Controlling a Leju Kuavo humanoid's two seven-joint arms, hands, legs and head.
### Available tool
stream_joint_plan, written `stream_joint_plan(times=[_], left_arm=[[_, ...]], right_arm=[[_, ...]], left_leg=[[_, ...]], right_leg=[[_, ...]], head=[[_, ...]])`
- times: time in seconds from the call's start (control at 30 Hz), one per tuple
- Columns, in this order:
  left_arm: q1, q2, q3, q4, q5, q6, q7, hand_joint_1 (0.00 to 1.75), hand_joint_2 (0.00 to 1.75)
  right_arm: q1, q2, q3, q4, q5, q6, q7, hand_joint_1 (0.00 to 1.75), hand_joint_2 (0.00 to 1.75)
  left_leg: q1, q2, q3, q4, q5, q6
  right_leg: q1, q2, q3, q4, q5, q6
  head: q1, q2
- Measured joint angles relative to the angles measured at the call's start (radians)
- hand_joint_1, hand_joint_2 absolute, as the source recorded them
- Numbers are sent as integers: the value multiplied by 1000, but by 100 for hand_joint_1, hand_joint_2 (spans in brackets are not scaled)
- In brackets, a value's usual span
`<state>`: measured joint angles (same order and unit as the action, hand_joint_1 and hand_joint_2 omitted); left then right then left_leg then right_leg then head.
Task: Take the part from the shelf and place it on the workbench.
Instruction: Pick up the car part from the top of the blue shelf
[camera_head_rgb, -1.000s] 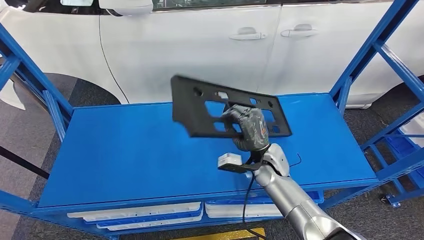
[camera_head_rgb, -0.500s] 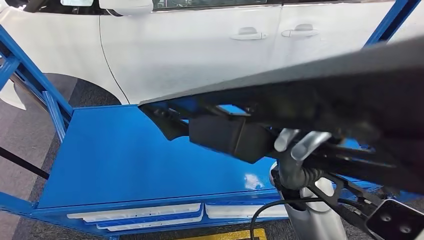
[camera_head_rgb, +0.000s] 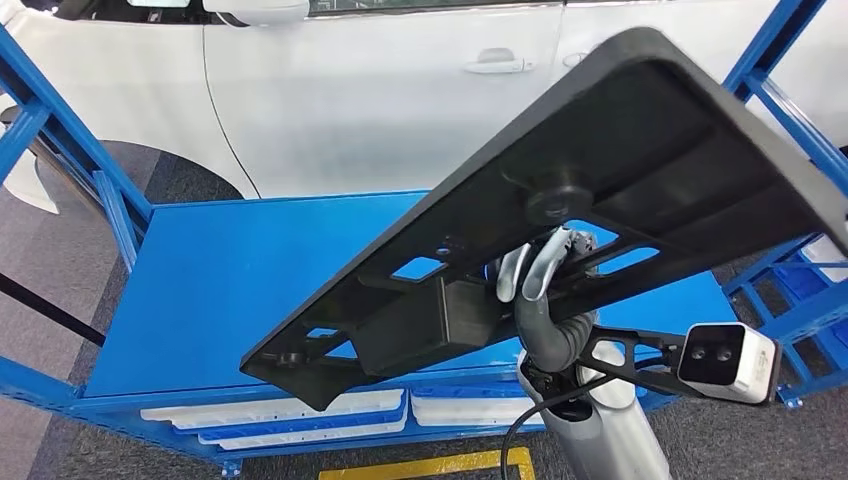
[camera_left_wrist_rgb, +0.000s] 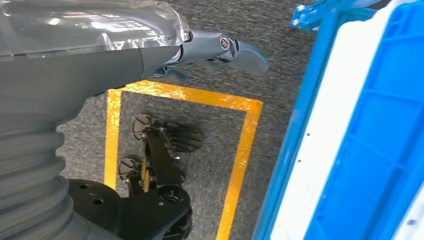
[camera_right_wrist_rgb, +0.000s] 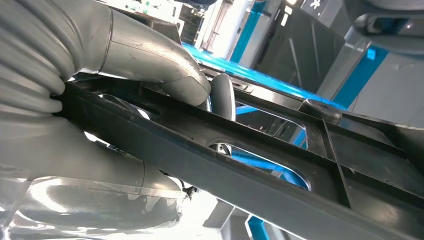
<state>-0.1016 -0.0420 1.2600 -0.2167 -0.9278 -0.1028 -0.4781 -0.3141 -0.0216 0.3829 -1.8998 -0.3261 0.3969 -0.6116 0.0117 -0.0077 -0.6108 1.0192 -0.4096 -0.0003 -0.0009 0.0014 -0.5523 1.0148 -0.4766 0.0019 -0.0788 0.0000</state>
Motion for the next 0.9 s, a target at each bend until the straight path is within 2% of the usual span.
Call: stream_joint_plan(times=[0.03, 0.07, 0.1, 0.13, 0.2, 0.23, 0.27, 0.3, 0.37, 0.4, 0.43, 0.47, 0.53, 0.57, 0.6, 0.63, 0.7, 0.73, 0.77, 0.8, 0.83, 0.87, 0.9], left_arm=[[1, 2, 2, 0, 2, 4, 7, 0, 175], [2, 3, 5, 0, 3, 9, 14, 0, 175], [4, 4, 7, 0, 4, 13, 21, 0, 175], [6, 5, 9, 0, 5, 17, 28, 0, 175], [10, 5, 12, 0, 5, 24, 39, 0, 175], [12, 5, 13, 0, 4, 27, 43, 0, 175], [13, 5, 14, 0, 2, 29, 48, 0, 175], [15, 5, 14, 0, 0, 31, 52, 0, 175], [16, 5, 14, 0, -5, 33, 61, 0, 175], [16, 5, 14, 0, -10, 32, 65, 0, 175], [15, 6, 13, 0, -17, 31, 70, 0, 175], [15, 6, 12, 0, -25, 30, 74, 0, 175], [19, 7, 10, 0, -39, 29, 82, 0, 175], [21, 7, 9, 0, -44, 28, 86, 0, 175], [20, 7, 7, 0, -49, 28, 90, 0, 175], [19, 6, 4, 0, -53, 28, 95, 0, 175], [18, 6, -3, 0, -62, 29, 108, 0, 175], [18, 6, -6, 0, -67, 30, 113, 0, 175], [18, 6, -10, 0, -71, 31, 118, 0, 175], [18, 6, -12, 0, -74, 32, 123, 0, 175], [18, 6, -13, 0, -76, 32, 126, 0, 175], [18, 6, -14, 0, -78, 32, 128, 0, 175], [18, 6, -15, 0, -78, 32, 130, 0, 175]], right_arm=[[10, 0, 1, 2, 4, -1, 3, 175, 175], [23, 0, 3, 2, 11, -2, 1, 175, 175], [38, 0, 4, 3, 22, -4, -8, 175, 175], [56, 1, 4, 4, 34, -7, -23, 175, 175], [98, 1, 4, 6, 56, -9, -58, 175, 175], [122, 1, 2, 6, 66, 1, -70, 175, 175], [149, 2, -4, 5, 77, 22, -77, 175, 175], [177, 5, -14, 3, 88, 55, -80, 175, 175], [225, 19, -47, -8, 109, 135, -83, 175, 175], [245, 30, -66, -19, 115, 170, -84, 175, 175], [264, 41, -83, -33, 119, 197, -84, 175, 175], [285, 51, -100, -50, 122, 217, -85, 175, 175], [327, 68, -129, -85, 132, 243, -86, 175, 175], [343, 75, -142, -99, 137, 253, -86, 175, 175], [358, 80, -155, -113, 141, 263, -86, 175, 175], [372, 86, -168, -125, 143, 275, -85, 175, 175], [399, 103, -199, -145, 145, 308, -85, 175, 175], [410, 112, -216, -153, 146, 323, -85, 175, 175], [421, 121, -234, -161, 147, 336, -85, 175, 175], [430, 129, -250, -170, 148, 346, -86, 175, 175], [437, 136, -262, -179, 148, 352, -85, 175, 175], [442, 142, -272, -187, 148, 356, -85, 175, 175], [445, 147, -279, -195, 148, 358, -85, 175, 175]], left_leg=[[1, 0, -2, 1, 0, -6], [1, 0, -7, 12, -13, -11], [2, 0, -18, 41, -41, -16], [3, 1, -35, 90, -80, -20], [4, 2, -75, 222, -165, -28], [4, 2, -82, 266, -188, -30], [4, 2, -72, 278, -193, -31], [4, 2, -40, 245, -181, -30], [3, 1, 60, 100, -142, -25], [1, 0, 99, 36, -127, -18], [-1, 0, 120, -2, -121, -11], [-5, -1, 124, -15, -120, -4], [-6, 0, 117, -14, -105, 8], [-4, 2, 113, -16, -96, 15], [-2, 5, 105, -18, -85, 22], [0, 8, 95, -19, -74, 28], [0, 10, 69, -18, -54, 33], [-1, 10, 54, -16, -44, 32], [-1, 11, 38, -14, -34, 31], [-1, 11, 24, -11, -25, 29], [0, 11, 10, -8, -17, 26], [0, 11, 0, -4, -10, 22], [-2, 11, -9, 0, -4, 17]], right_leg=[[-2, -2, -3, -3, 6, -5], [-4, -4, -6, -6, 13, -12], [-7, -6, -11, -11, 22, -18], [-7, -9, -17, -13, 29, -23], [-5, -12, -36, -12, 42, -28], [-3, -13, -45, -11, 49, -28], [-3, -14, -55, -9, 55, -27], [-2, -14, -64, -7, 60, -26], [-2, -14, -80, 2, 69, -20], [-1, -13, -87, 7, 74, -16], [0, -13, -91, 10, 79, -10], [0, -13, -93, 11, 84, -4], [-1, -12, -95, 9, 95, 8], [-3, -9, -100, 15, 86, 13], [-4, -6, -110, 38, 58, 18], [-7, -4, -125, 79, 14, 23], [-11, -3, -161, 207, -87, 31], [-12, -3, -169, 262, -112, 33], [-13, -3, -164, 291, -114, 35], [-14, -3, -140, 284, -96, 36], [-15, -4, -98, 239, -70, 35], [-15, -3, -42, 169, -53, 32], [-13, -3, 10, 94, -49, 28]], head=[[0, 0], [0, 0], [0, 0], [0, 0], [0, 0], [0, 0], [0, 0], [0, 0], [0, 0], [0, 0], [0, 0], [0, 0], [0, 0], [0, 0], [0, 0], [0, 0], [0, 0], [0, 0], [0, 0], [0, 0], [0, 0], [0, 0], [0, 0]])
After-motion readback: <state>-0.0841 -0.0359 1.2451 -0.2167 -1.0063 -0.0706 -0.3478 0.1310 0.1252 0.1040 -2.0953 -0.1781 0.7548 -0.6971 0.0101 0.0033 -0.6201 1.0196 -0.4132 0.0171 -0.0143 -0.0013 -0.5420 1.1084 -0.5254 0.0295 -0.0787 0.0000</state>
